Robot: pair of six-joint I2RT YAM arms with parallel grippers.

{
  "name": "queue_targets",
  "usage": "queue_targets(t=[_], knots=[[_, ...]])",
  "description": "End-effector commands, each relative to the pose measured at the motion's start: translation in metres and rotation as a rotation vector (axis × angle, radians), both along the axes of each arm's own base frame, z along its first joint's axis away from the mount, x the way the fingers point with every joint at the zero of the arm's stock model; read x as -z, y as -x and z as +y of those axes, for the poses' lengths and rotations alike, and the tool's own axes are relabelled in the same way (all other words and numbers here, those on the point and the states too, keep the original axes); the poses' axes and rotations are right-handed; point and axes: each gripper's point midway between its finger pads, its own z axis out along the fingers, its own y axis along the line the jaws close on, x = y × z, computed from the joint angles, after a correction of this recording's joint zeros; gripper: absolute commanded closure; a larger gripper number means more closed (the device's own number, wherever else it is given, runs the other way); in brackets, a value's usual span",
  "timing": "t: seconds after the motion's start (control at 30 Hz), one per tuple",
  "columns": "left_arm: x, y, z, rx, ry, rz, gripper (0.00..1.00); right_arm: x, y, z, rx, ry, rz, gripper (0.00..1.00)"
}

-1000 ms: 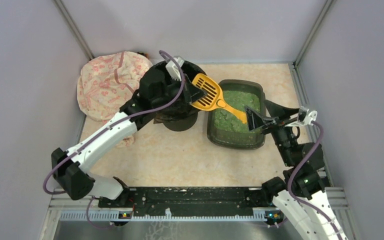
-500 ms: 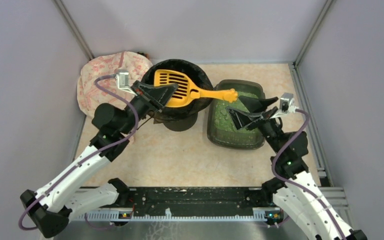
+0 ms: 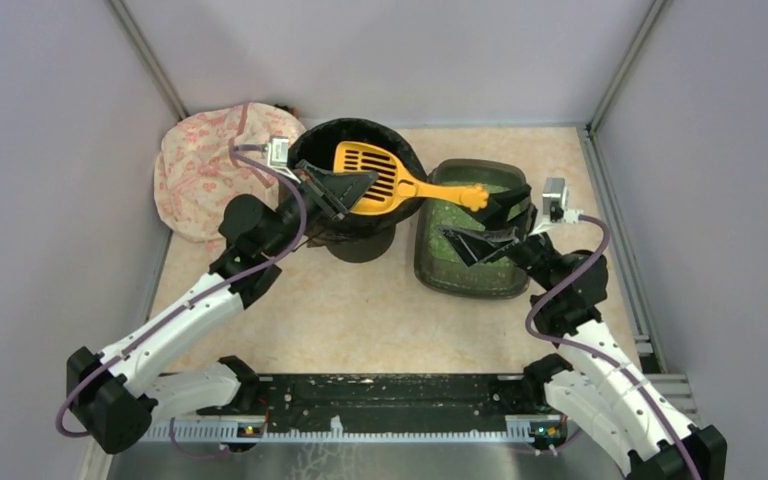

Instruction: Clean the litter box

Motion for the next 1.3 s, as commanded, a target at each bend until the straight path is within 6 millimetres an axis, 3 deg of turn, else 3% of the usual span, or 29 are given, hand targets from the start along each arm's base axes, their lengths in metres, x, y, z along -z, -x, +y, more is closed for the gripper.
queue_targets(t=[0.0,0.1,0.33,0.53,0.73,0.93,1.07,1.27], knots=[[-0.044,0.01,-0.002,0.109,0.102,-0.087,1.0,-0.031,0.03,0.001,-0.073,-0.006,-0.147,0.31],[-0.043,0.014,-0.009,0.167,0.111,-0.089,1.0,-0.034,0.028,0.0,-0.058,-0.015,-0.152,0.44],[-0.033,0.023,-0.008,0.215,0.175,-0.078,1.0,-0.045,0.023,-0.004,-0.036,-0.073,-0.186,0.44],[-0.035,0.018,-0.004,0.198,0.194,-0.067,1.0,-0.056,0.015,-0.004,-0.026,-0.102,-0.175,0.44],[-0.026,-0.011,0.015,0.159,0.218,0.011,1.0,-0.044,-0.019,-0.003,0.039,-0.09,-0.049,0.44],[-0.008,-0.063,0.051,0.056,0.287,0.138,1.0,-0.035,-0.062,0.004,0.072,-0.055,0.053,0.46],[-0.018,-0.074,0.062,0.014,0.328,0.135,1.0,-0.035,-0.089,0.009,0.019,-0.115,0.129,0.48],[-0.01,-0.079,0.066,0.0,0.392,0.191,1.0,-0.049,-0.099,0.026,-0.145,-0.21,0.073,0.49]])
